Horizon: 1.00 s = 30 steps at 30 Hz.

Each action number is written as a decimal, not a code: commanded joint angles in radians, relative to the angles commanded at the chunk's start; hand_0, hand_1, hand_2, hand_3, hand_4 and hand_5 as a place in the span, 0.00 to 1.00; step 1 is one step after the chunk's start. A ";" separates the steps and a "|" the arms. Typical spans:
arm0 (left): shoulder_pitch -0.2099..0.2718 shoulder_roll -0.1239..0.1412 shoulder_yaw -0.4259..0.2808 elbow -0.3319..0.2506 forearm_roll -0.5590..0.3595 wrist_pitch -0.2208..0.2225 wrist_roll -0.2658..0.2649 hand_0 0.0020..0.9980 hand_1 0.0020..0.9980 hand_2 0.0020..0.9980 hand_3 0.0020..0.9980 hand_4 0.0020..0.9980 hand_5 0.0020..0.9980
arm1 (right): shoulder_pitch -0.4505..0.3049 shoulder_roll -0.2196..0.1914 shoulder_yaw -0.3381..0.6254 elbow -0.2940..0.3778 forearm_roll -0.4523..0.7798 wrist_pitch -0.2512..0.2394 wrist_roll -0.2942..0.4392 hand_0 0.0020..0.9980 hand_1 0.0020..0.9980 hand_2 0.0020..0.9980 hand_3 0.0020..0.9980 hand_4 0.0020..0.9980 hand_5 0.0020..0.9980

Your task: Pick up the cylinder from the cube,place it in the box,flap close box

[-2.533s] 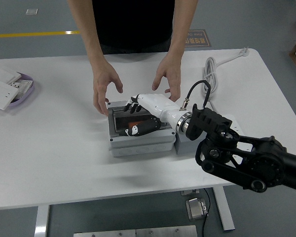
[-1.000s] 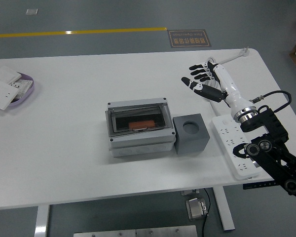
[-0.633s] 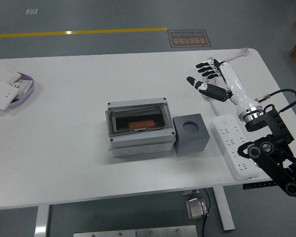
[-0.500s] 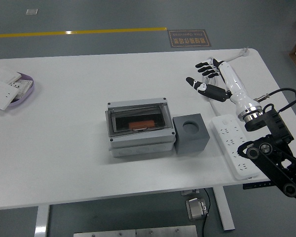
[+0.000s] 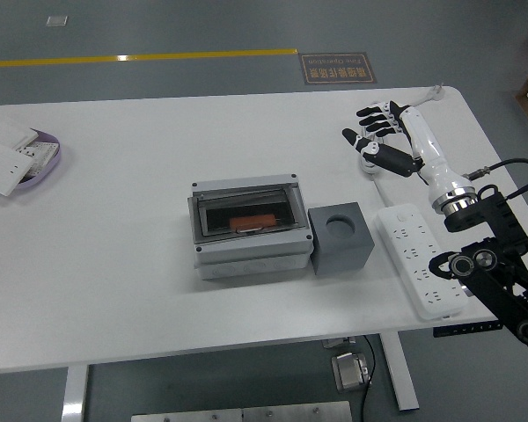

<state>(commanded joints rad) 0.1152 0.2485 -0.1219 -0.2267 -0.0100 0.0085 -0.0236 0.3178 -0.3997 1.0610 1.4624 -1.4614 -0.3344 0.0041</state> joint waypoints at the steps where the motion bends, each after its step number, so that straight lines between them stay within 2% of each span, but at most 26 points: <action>1: 0.000 0.000 0.001 0.000 0.002 0.000 0.000 0.63 0.65 0.63 0.67 0.72 0.25 | -0.003 -0.001 0.007 -0.001 0.019 0.000 0.006 0.61 0.61 0.60 0.64 0.85 0.57; 7: 0.006 0.005 0.029 0.000 0.001 0.001 0.001 0.63 0.65 0.63 0.67 0.72 0.25 | -0.018 0.000 0.036 -0.002 0.095 -0.016 0.043 0.61 0.61 0.60 0.64 0.85 0.57; 14: 0.004 0.013 0.047 0.006 -0.021 0.002 0.001 0.63 0.65 0.63 0.67 0.72 0.25 | -0.024 0.005 0.053 -0.005 0.162 -0.006 0.061 0.60 0.60 0.60 0.63 0.85 0.58; 21: -0.011 0.011 0.039 0.007 -0.013 0.002 0.001 0.63 0.65 0.63 0.67 0.72 0.25 | -0.015 0.020 0.068 -0.032 0.273 0.008 0.097 0.60 0.60 0.59 0.63 0.85 0.57; 30: -0.015 -0.001 0.036 0.005 -0.013 0.003 0.001 0.63 0.65 0.63 0.67 0.72 0.25 | 0.011 0.022 0.038 -0.042 0.311 0.008 0.119 0.59 0.59 0.58 0.62 0.85 0.57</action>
<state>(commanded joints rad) 0.0998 0.2474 -0.0854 -0.2219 -0.0227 0.0116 -0.0231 0.3284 -0.3775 1.0990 1.4201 -1.1501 -0.3267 0.1227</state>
